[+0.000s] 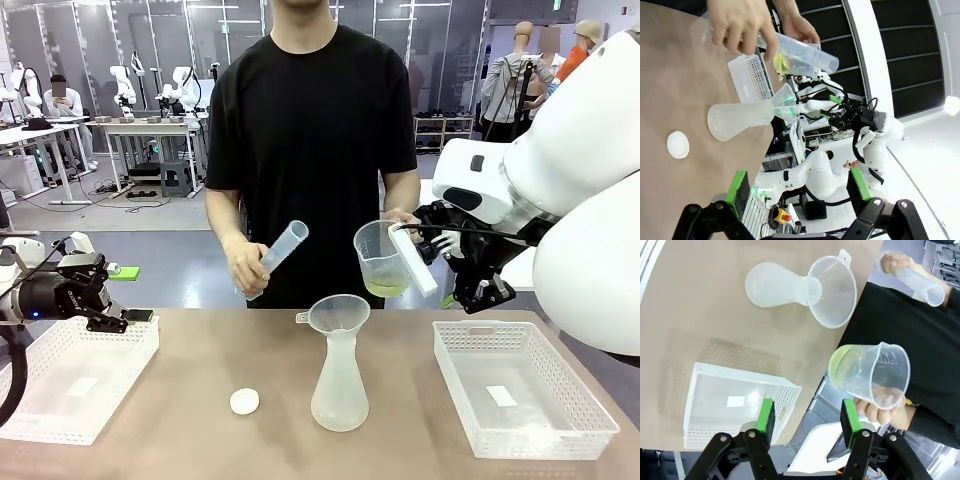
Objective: Prepare the solutions needed for the experiment.
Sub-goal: Once the solution is in the Big flask , pick up the Plastic Funnel and place it back into the right Organizing basket.
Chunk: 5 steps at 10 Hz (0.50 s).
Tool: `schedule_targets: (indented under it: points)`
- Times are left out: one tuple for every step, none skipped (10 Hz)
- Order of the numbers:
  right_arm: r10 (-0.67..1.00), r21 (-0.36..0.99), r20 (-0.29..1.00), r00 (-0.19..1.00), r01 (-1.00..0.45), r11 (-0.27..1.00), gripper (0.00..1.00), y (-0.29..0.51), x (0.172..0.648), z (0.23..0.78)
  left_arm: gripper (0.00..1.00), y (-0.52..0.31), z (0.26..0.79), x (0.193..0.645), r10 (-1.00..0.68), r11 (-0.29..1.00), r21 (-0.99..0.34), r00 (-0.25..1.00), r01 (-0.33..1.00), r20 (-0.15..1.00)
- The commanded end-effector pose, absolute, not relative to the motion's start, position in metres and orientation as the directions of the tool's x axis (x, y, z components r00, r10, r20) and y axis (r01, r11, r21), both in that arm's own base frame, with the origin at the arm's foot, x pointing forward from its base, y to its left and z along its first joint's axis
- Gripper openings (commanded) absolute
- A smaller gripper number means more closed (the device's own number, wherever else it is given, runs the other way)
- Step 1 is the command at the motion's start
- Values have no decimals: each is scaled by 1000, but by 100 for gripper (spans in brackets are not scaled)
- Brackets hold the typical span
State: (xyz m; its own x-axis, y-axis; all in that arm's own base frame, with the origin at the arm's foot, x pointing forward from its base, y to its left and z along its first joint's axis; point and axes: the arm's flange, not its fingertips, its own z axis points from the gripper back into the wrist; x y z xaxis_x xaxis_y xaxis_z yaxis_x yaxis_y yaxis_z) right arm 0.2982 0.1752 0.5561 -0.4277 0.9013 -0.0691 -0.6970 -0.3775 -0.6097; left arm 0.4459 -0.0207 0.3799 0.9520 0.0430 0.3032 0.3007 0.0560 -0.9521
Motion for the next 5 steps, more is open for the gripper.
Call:
schedule_targets:
  points:
    - [904, -613, -64, -423, -698, -370, 67, 174, 298, 558, 100, -21, 382, 445, 36, 62, -952, 952, 301, 304]
    - [956, -531, 147, -253, -836, -139, 67, 156, 315, 552, 100, -21, 382, 445, 36, 62, -952, 952, 301, 304]
    - [960, -452, 278, -20, -885, 112, 67, 125, 325, 539, 100, -21, 382, 445, 36, 62, -952, 952, 301, 304]
    - [918, -389, 382, 109, -882, 267, 67, 101, 324, 526, 100, -21, 382, 445, 36, 62, -952, 952, 301, 304]
    - [854, -283, 480, 200, -886, 367, 67, 85, 322, 516, 100, -21, 382, 445, 36, 62, -952, 952, 301, 304]
